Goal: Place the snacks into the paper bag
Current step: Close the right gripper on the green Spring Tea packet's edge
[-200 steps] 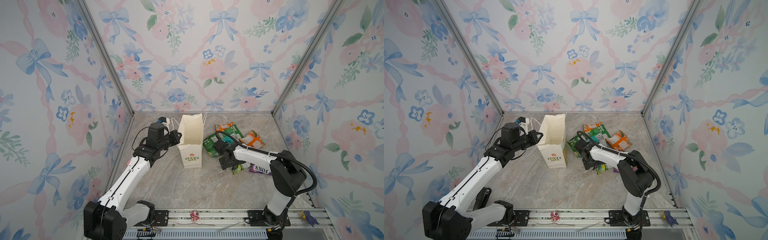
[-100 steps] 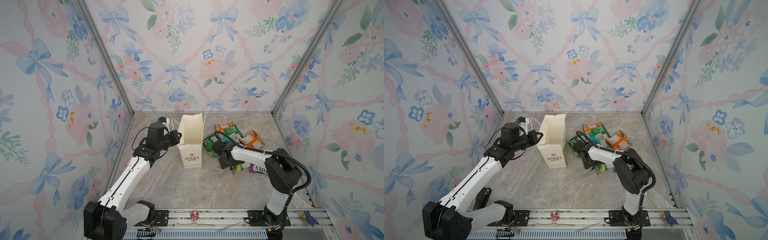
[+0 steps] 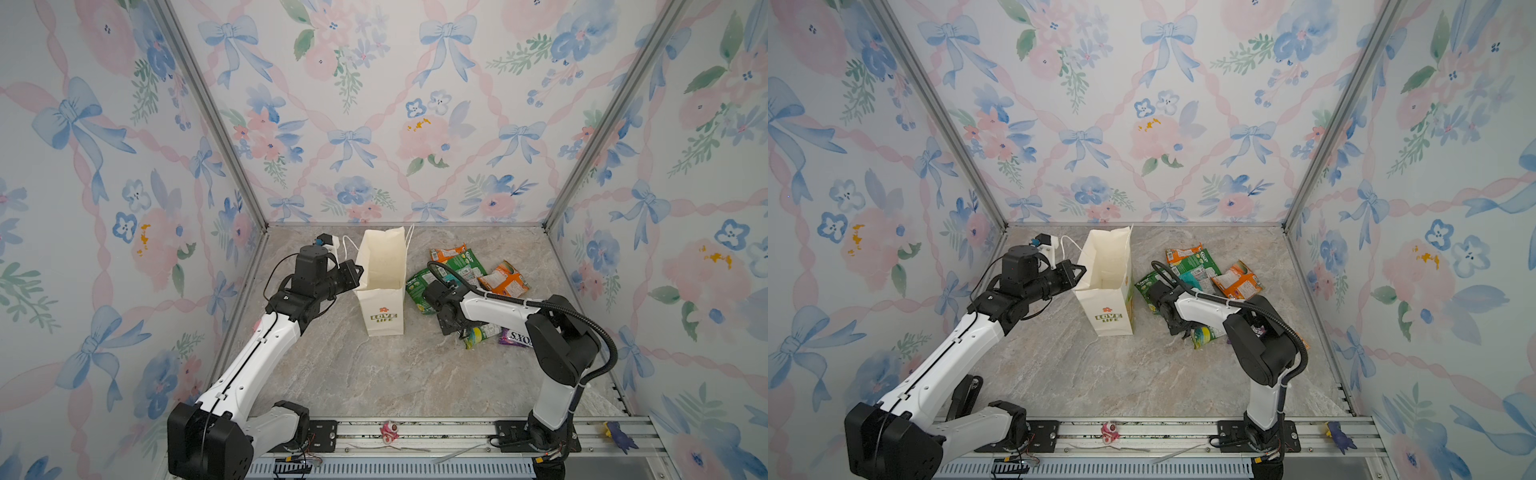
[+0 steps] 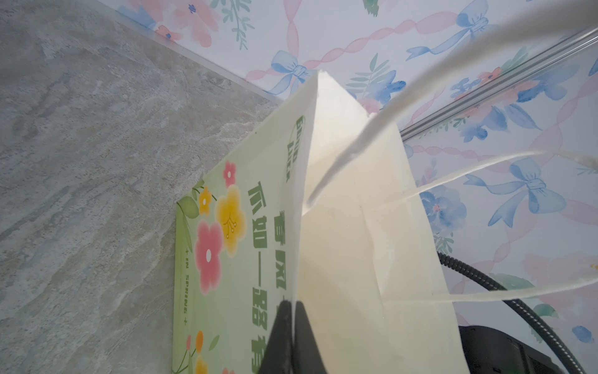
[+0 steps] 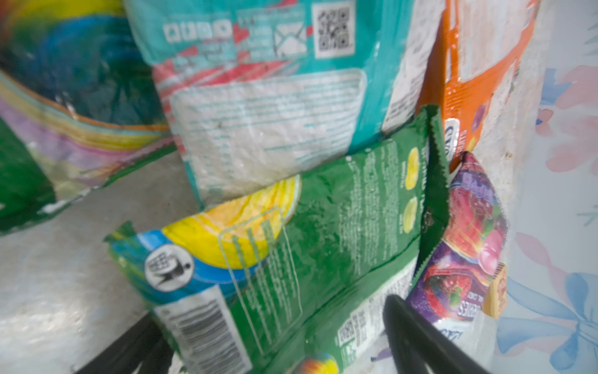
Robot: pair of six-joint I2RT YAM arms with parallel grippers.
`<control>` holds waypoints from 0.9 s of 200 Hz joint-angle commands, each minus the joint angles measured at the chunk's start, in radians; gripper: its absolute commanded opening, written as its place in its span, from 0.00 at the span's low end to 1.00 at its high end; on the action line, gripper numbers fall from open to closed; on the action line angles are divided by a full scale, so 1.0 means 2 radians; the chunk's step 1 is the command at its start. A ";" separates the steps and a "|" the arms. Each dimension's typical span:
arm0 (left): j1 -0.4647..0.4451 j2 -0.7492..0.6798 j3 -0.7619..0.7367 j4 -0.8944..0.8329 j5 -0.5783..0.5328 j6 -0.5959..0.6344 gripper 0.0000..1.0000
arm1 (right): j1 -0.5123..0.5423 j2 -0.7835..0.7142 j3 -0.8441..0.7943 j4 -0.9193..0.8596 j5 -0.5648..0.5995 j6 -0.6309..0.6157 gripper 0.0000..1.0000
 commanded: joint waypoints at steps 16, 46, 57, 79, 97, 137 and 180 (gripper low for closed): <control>0.003 0.003 -0.009 0.013 0.013 -0.006 0.00 | -0.007 0.014 -0.012 0.011 0.006 0.002 0.91; 0.003 0.005 -0.007 0.014 0.013 -0.007 0.00 | -0.008 0.021 -0.012 0.012 0.006 0.001 0.78; 0.003 0.005 -0.007 0.014 0.013 -0.008 0.00 | -0.007 0.023 -0.013 0.012 0.006 0.001 0.74; 0.003 0.004 -0.007 0.014 0.013 -0.008 0.00 | -0.009 0.024 -0.013 0.012 0.005 0.001 0.65; 0.003 0.005 -0.007 0.014 0.013 -0.008 0.00 | -0.011 0.023 -0.013 0.013 0.002 0.000 0.59; 0.003 0.006 -0.007 0.015 0.014 -0.008 0.00 | -0.014 0.018 -0.015 0.016 -0.008 -0.002 0.42; 0.003 0.006 -0.007 0.015 0.014 -0.009 0.00 | -0.021 -0.003 -0.021 0.024 -0.028 -0.006 0.21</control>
